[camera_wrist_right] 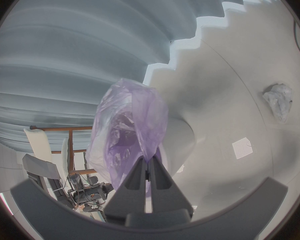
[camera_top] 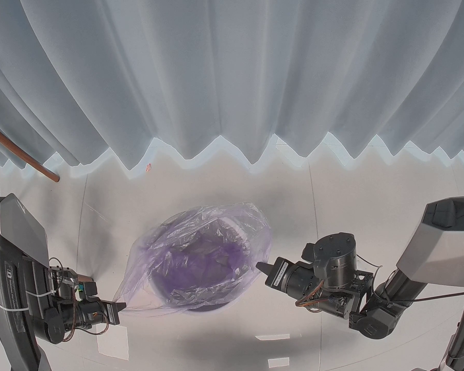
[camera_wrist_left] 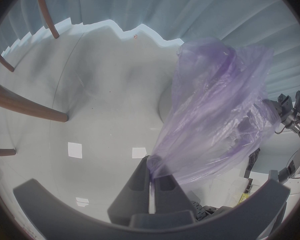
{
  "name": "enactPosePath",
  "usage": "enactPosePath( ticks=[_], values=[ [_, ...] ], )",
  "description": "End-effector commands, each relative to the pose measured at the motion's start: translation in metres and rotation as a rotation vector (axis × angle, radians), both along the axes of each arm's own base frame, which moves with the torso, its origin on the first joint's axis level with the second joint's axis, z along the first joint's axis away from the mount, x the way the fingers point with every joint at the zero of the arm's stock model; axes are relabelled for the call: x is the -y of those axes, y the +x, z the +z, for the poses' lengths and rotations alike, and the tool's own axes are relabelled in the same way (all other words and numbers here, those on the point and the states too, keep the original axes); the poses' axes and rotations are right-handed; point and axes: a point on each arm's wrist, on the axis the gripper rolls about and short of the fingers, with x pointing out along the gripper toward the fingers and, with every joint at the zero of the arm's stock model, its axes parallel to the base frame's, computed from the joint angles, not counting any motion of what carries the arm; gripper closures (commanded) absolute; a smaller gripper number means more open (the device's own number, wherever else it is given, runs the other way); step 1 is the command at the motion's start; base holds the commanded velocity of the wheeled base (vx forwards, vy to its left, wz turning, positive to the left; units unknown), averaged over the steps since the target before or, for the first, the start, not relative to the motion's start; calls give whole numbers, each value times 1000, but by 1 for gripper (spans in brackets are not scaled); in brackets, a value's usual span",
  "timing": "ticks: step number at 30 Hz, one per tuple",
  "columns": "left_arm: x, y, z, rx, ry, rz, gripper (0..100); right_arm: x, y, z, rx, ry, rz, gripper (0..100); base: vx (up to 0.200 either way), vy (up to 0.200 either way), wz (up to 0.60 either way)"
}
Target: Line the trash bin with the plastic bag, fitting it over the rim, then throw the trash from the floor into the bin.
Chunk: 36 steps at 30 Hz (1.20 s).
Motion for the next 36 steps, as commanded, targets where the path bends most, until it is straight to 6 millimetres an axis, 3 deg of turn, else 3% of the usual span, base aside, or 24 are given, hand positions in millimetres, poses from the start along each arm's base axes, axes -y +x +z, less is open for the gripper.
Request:
enactPosePath(
  ticks=[1,8,11,15,16,21,29,36],
  values=[
    [-2,-2,0,-5,5,1,100,7,1,-10,-26,-27,-14,100,0,0,0],
    [6,-12,-2,-42,22,-53,100,10,-6,-30,-40,-55,0,100,0,0,0],
    [11,-13,-3,-51,32,-68,100,11,-8,-50,-33,-96,17,100,0,0,0],
    [10,-13,-2,-44,32,-64,100,13,-14,-56,-28,-110,34,100,0,0,0],
    [9,-13,-2,-47,31,-57,100,11,-25,-62,-19,-126,73,100,0,0,0],
    [11,-14,-8,-67,44,-81,100,12,-35,-84,-10,-210,134,100,0,0,0],
    [5,-17,-25,-124,134,-59,100,11,-33,-109,32,-254,162,100,0,0,0],
    [5,-10,-26,-102,130,-48,100,4,-20,-106,75,-217,136,100,0,0,0]
  ],
)
